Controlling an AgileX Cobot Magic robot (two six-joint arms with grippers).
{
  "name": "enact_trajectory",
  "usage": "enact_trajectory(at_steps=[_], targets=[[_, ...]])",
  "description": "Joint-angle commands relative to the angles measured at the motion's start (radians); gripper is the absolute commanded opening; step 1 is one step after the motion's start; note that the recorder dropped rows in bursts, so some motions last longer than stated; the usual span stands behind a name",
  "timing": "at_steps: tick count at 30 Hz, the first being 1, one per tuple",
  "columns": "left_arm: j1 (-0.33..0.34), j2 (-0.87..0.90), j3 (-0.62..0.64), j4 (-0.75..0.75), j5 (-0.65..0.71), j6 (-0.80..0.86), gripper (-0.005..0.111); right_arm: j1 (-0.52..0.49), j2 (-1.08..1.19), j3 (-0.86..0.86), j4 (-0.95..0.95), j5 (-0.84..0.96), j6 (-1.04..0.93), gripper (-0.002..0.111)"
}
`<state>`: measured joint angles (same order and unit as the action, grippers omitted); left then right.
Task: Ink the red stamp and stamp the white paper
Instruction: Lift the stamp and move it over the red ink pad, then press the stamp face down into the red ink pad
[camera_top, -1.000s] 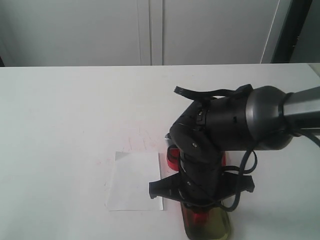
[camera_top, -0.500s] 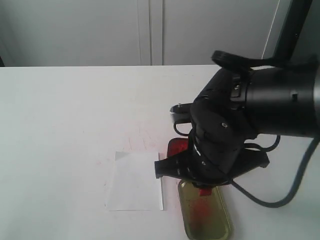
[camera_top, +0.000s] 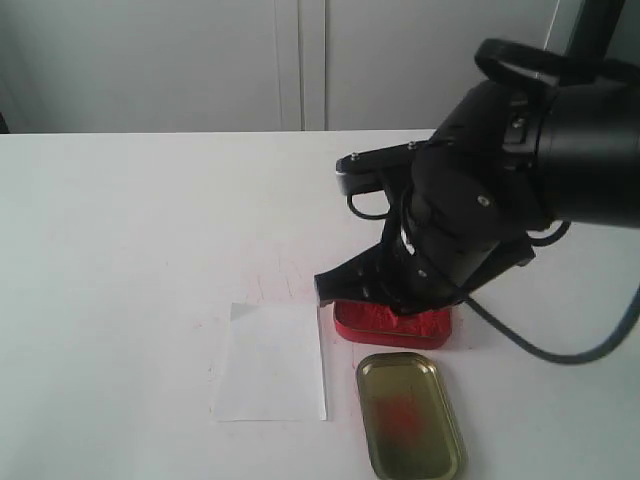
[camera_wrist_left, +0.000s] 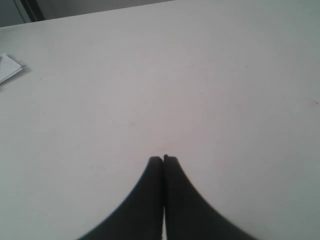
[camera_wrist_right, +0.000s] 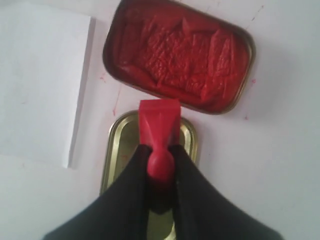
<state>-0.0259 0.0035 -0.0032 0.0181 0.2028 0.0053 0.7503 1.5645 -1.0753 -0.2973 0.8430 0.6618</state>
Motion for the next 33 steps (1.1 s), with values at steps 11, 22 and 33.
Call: enact_trajectory(at_steps=[11, 22, 33], targets=[[0.002, -0.003, 0.003, -0.001, 0.0, 0.003, 0.0, -0.114, 0.178, -0.275, 0.142, 0.141, -0.313, 0.0], [0.002, -0.003, 0.003, -0.001, 0.0, 0.003, 0.0, -0.114, 0.31, -0.33, 0.133, 0.15, -0.328, 0.0], [0.002, -0.003, 0.003, -0.001, 0.0, 0.003, 0.0, -0.168, 0.354, -0.33, 0.168, 0.138, -0.399, 0.0]])
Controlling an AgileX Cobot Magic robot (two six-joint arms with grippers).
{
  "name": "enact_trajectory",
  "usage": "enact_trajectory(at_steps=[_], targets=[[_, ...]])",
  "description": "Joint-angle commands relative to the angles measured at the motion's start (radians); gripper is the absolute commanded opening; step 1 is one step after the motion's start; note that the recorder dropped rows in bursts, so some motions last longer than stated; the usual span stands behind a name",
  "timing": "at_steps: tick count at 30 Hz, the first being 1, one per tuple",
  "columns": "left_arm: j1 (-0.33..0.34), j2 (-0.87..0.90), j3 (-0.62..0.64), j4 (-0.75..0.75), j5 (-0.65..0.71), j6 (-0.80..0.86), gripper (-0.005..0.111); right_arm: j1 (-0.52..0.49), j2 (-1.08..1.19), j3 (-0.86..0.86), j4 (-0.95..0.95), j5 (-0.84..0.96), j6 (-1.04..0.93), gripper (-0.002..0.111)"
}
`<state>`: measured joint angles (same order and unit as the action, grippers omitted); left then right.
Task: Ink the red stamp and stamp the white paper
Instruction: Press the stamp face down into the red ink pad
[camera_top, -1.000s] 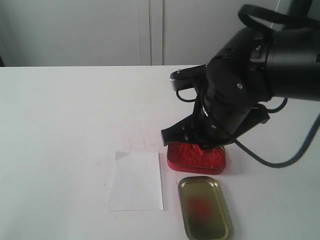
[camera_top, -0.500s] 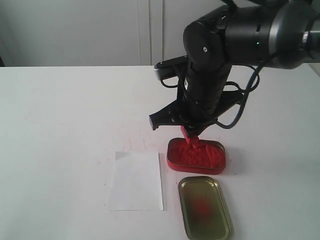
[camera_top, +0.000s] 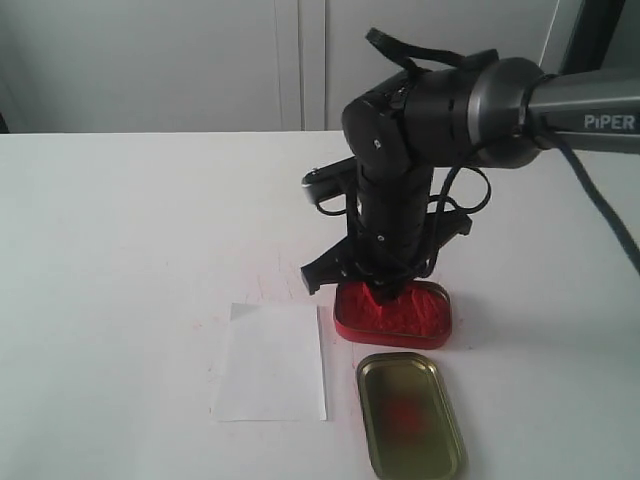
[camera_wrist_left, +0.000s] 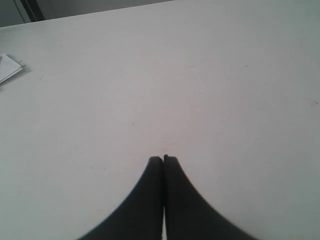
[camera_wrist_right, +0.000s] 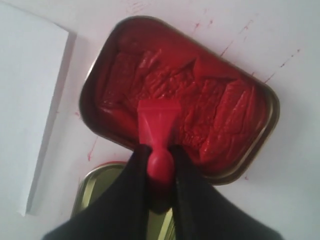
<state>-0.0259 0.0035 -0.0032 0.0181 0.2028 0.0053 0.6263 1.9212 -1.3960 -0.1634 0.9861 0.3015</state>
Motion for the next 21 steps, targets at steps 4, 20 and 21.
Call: enact_trajectory(at_steps=[4, 20, 21], targets=[[0.002, -0.003, 0.003, -0.001, 0.0, 0.003, 0.0, -0.078, 0.001, -0.009, 0.102, -0.007, -0.089, 0.0], [0.002, -0.003, 0.003, -0.001, 0.0, 0.003, 0.0, -0.081, 0.131, -0.009, 0.104, -0.085, -0.089, 0.0], [0.002, -0.003, 0.003, -0.001, 0.0, 0.003, 0.0, -0.081, 0.146, -0.009, 0.104, -0.086, -0.089, 0.0]])
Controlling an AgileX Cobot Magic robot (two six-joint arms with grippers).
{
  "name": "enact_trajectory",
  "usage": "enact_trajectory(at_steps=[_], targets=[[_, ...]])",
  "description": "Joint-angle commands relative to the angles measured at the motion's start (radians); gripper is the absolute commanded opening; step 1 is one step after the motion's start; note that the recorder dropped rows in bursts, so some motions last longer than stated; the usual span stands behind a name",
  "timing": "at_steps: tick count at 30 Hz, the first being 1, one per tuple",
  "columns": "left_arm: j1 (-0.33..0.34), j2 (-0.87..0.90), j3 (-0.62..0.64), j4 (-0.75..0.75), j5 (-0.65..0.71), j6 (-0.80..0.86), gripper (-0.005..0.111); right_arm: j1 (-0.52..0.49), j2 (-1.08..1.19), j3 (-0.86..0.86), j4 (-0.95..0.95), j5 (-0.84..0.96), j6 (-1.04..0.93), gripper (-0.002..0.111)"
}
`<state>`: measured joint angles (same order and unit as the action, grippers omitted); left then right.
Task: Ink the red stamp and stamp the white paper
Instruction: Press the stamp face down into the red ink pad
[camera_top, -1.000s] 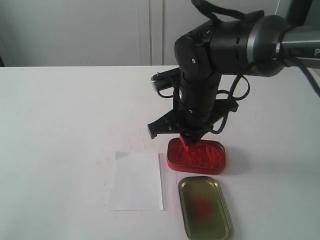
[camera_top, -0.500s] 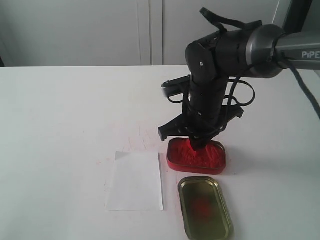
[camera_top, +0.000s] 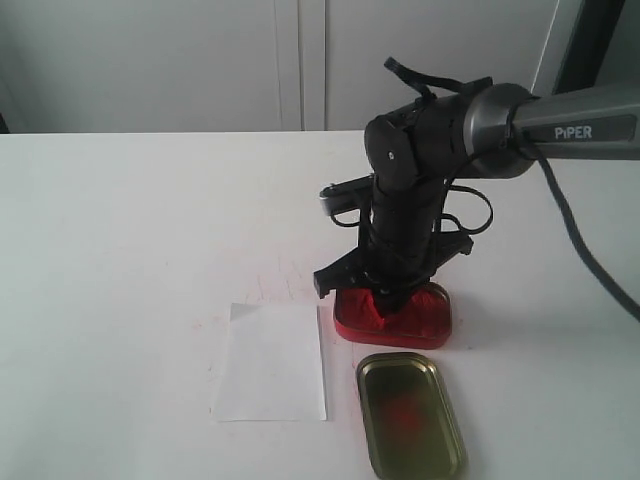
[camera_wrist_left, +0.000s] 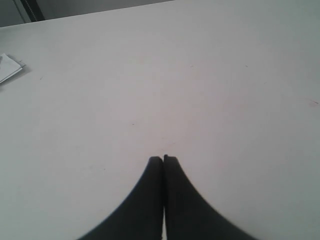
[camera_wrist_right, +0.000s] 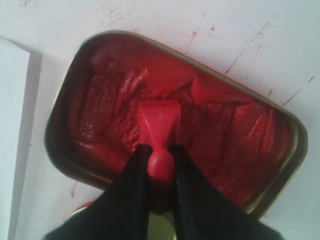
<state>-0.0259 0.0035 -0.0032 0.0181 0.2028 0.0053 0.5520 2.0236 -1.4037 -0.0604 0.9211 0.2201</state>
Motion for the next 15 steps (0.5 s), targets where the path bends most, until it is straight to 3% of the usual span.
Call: enact_trajectory(at_steps=[1, 15], targets=[[0.002, -0.003, 0.003, -0.001, 0.0, 0.003, 0.0, -0.006, 0.056, -0.001, 0.001, -0.022, -0.008, 0.0], [0.002, -0.003, 0.003, -0.001, -0.007, 0.003, 0.0, -0.006, 0.088, -0.001, 0.001, -0.02, -0.008, 0.0]])
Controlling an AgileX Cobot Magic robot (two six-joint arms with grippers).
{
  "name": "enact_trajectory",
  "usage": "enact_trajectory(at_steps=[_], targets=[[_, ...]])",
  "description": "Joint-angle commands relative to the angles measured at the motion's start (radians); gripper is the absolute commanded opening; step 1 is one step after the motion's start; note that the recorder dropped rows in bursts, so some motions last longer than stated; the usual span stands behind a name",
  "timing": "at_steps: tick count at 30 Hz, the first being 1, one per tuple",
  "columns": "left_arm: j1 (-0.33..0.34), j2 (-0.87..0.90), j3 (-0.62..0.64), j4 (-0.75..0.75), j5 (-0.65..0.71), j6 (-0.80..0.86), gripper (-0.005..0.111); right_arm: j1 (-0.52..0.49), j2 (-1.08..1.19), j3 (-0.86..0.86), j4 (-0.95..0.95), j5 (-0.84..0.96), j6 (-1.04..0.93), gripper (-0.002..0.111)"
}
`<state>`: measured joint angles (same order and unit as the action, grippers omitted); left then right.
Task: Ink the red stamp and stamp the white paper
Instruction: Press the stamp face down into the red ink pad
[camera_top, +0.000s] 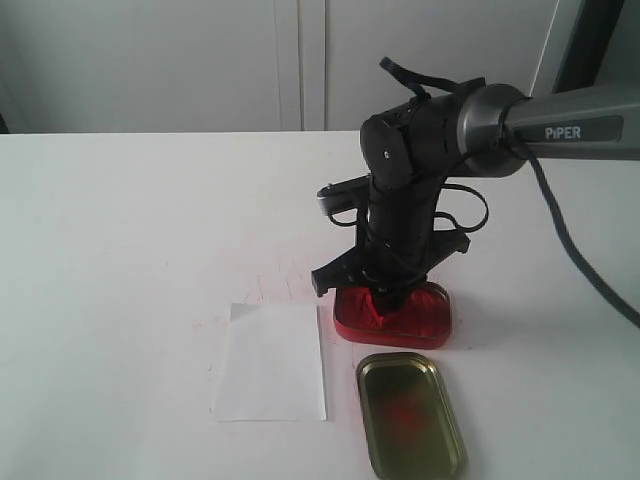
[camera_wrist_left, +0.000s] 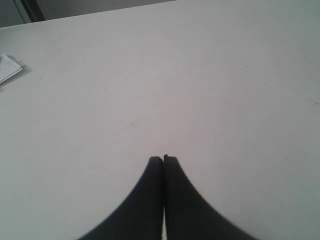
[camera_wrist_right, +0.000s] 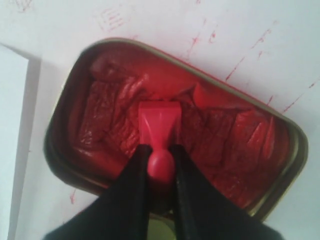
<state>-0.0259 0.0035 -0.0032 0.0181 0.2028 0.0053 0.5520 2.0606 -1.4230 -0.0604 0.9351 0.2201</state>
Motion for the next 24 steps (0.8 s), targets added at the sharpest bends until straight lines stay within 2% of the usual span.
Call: enact_trajectory(at_steps=[1, 24], targets=[[0.002, -0.003, 0.003, -0.001, -0.007, 0.003, 0.0, -0.006, 0.047, 0.018, 0.001, -0.035, -0.006, 0.0], [0.002, -0.003, 0.003, -0.001, -0.007, 0.003, 0.0, -0.006, -0.124, 0.018, 0.001, -0.042, 0.049, 0.0]])
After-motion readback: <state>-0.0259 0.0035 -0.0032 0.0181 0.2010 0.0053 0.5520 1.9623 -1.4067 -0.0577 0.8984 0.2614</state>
